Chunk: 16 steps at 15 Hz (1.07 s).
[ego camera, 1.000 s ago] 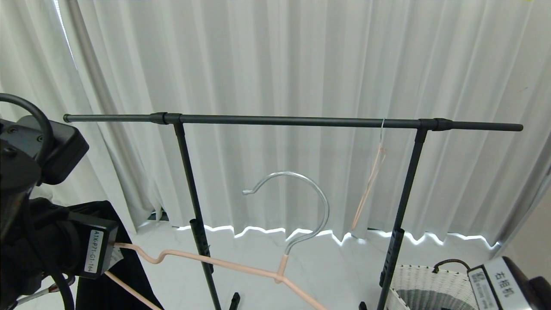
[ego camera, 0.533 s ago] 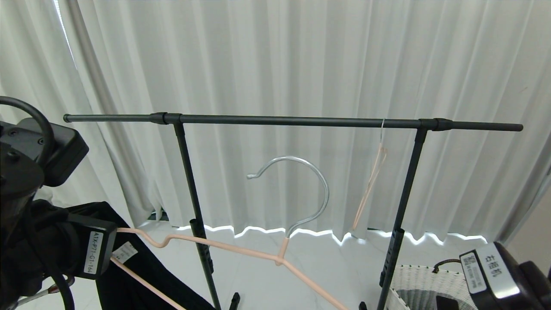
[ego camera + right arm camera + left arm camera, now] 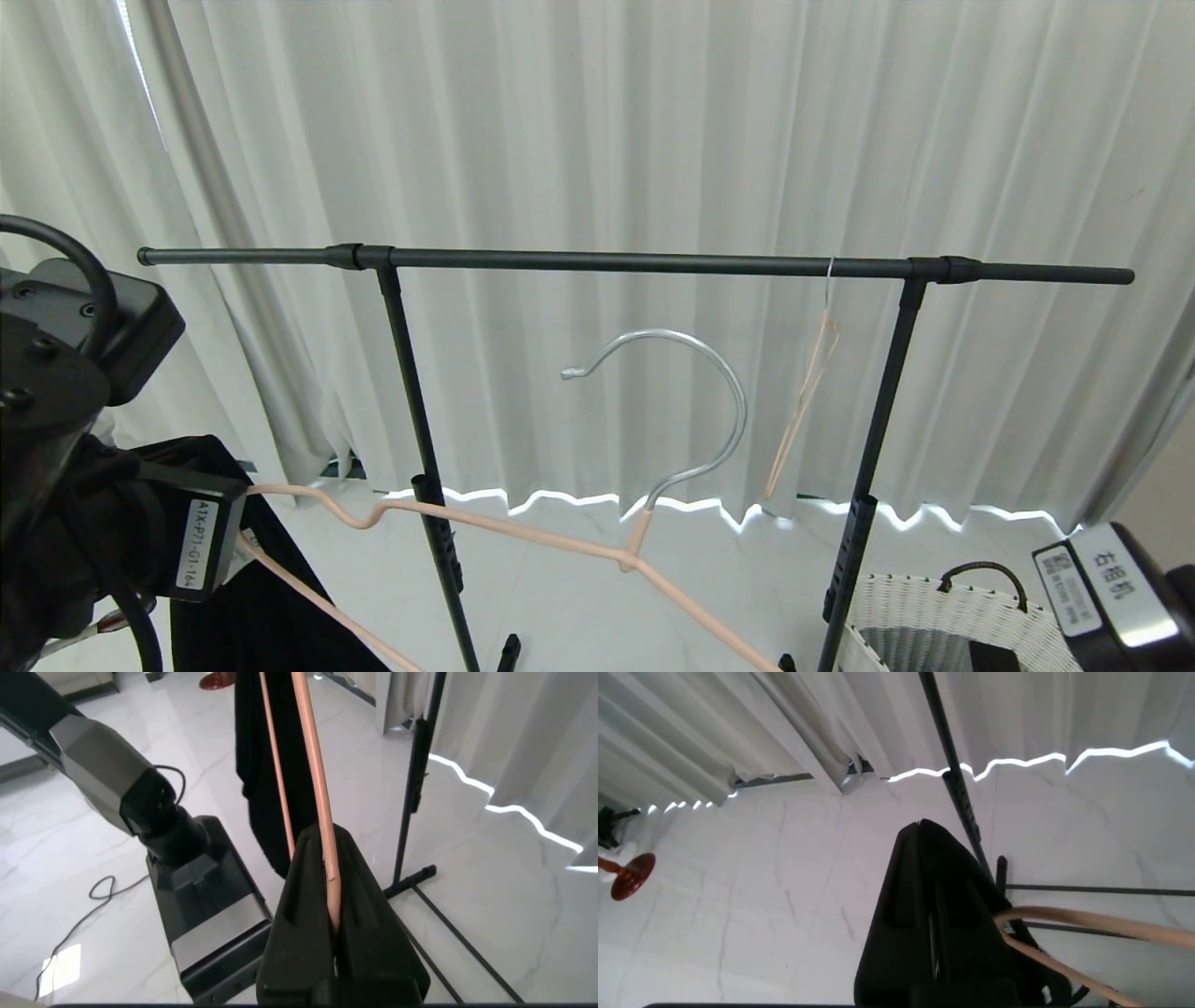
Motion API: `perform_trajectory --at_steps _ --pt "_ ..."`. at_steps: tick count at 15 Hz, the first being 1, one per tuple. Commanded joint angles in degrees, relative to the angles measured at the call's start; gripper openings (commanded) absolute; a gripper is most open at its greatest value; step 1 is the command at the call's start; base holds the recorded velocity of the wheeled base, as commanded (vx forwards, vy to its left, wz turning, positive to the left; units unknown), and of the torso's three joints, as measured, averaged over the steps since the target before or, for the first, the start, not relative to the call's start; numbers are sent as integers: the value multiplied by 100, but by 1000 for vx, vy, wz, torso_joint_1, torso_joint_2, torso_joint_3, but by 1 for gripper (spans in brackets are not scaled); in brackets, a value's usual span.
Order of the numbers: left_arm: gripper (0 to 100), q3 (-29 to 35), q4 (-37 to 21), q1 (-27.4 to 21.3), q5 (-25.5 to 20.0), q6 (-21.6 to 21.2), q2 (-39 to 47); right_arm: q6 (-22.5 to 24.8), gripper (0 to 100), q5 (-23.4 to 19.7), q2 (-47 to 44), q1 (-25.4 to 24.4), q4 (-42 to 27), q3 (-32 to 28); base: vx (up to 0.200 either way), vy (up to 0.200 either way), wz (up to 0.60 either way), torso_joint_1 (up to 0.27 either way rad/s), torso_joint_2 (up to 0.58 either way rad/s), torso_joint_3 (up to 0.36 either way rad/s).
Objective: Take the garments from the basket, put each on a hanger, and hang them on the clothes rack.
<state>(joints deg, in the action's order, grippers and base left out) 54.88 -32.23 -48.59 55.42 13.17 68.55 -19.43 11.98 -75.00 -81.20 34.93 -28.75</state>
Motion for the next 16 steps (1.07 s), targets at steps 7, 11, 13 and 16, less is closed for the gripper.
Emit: perform_trajectory --at_steps 7,11,13,16 --pt "0 23 -2 -212 13 2 -8 -17 0 6 -498 8 23 -272 0 0 0 0 0 0" --pt "0 23 -2 -300 22 11 -26 -26 0 6 -727 17 32 -474 0 0 0 0 0 0" --pt "0 137 6 -529 13 46 -17 -26 0 6 -982 78 32 -650 0 0 0 0 0 0" --pt "0 480 6 -863 13 213 53 -43 0 6 -1289 157 208 -729 0 0 0 0 0 0"
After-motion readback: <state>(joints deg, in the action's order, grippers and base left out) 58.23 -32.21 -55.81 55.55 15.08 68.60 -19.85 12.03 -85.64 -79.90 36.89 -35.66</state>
